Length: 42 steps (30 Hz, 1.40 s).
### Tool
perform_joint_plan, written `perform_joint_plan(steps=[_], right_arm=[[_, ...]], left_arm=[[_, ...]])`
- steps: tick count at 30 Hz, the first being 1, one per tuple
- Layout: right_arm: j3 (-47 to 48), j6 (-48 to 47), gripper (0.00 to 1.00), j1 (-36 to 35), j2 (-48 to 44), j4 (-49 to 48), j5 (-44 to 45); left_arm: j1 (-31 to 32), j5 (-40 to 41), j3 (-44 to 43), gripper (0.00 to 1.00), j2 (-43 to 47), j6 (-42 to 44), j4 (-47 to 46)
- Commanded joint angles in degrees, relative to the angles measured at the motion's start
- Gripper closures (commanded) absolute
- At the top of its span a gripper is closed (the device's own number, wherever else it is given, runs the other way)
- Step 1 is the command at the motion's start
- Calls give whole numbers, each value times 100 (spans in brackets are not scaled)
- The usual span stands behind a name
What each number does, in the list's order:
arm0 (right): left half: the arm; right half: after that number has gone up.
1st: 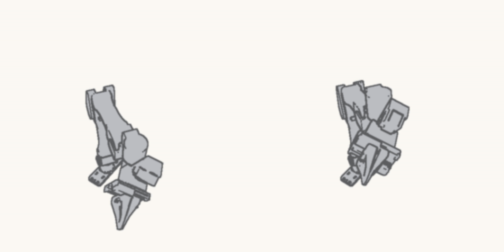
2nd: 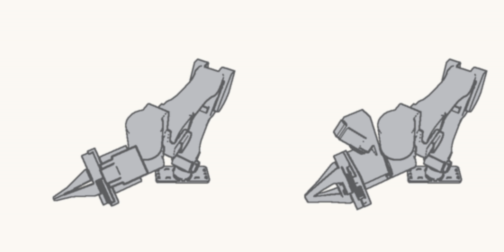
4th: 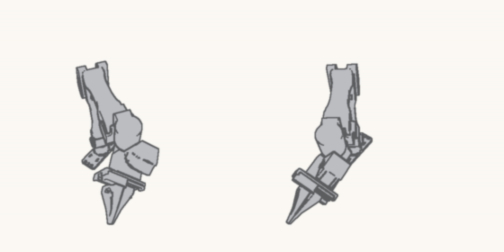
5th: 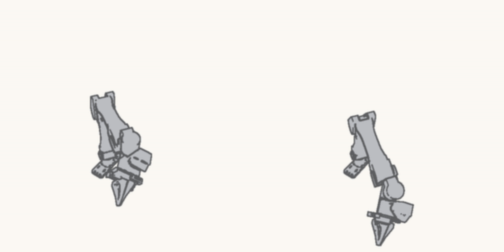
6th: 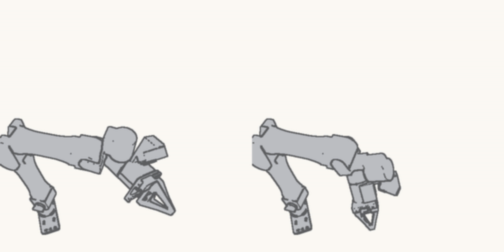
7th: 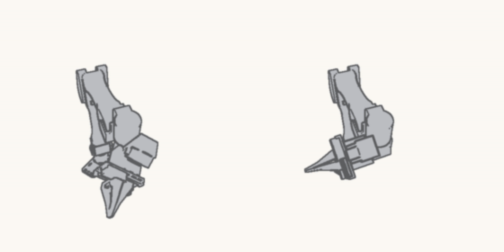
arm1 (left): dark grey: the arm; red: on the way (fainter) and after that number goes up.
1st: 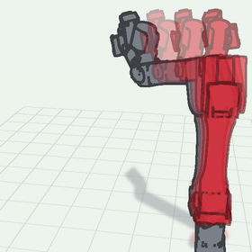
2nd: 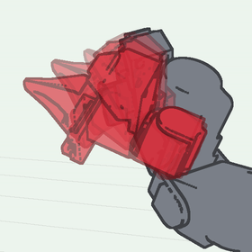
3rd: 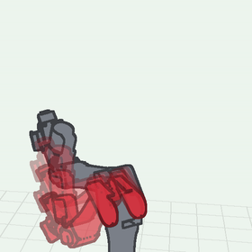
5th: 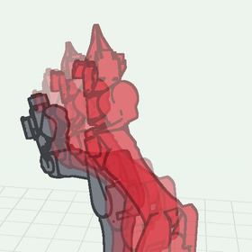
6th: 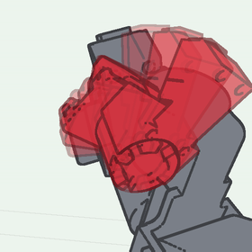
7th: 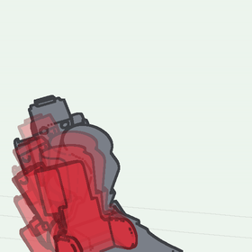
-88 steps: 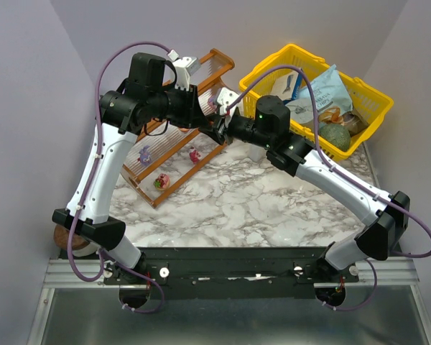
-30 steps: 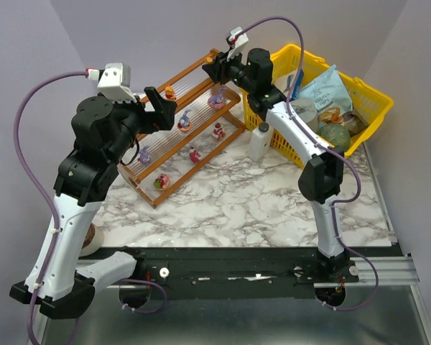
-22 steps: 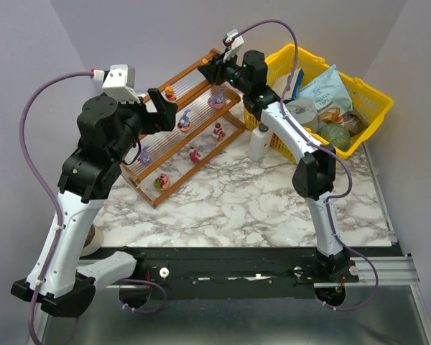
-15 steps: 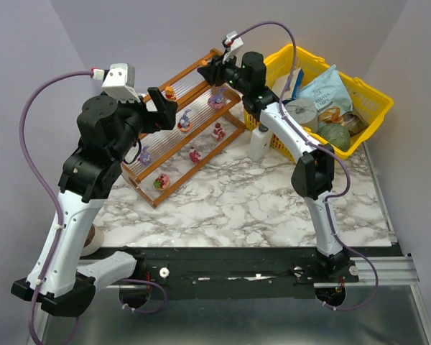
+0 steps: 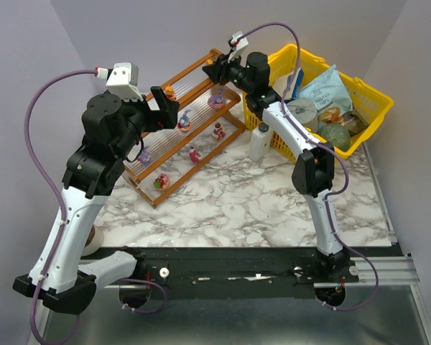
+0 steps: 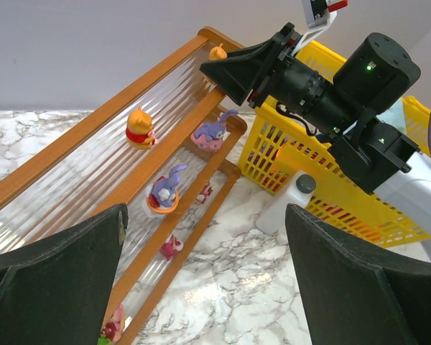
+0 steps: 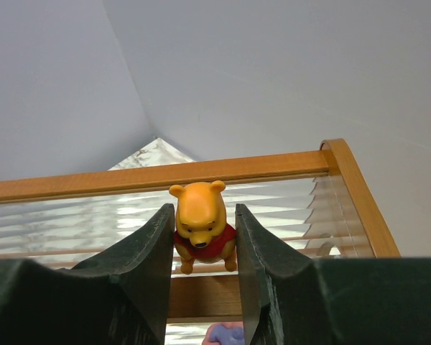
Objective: Place and organize the plastic toys onto the shelf
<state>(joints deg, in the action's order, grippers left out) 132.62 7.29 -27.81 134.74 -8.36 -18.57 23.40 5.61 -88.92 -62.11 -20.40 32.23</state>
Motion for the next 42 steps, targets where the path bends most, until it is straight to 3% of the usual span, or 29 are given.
perform_joint_plan(steps=[1,14,21,32,36,42], right_arm=[[150,159,89,39,211,-131,-217],[238,335,69,30,351,-184,-393],[265,247,41,22,273,-192,-332],[98,123,18,21,-140,-403,-340],[-192,255,1,22,-439,-606,-402],[-455,308,0,22,-843,-605,-288]], left_arm=[[33,178,42,1,-38,-43,-129],[33,257,-37,1,-117,28,-32],[33,327,-177,1,-232,133,73],[25,441,-371,1,-337,326,161],[24,538,-520,1,-399,379,240],[24,644,-880,1,-636,335,547]])
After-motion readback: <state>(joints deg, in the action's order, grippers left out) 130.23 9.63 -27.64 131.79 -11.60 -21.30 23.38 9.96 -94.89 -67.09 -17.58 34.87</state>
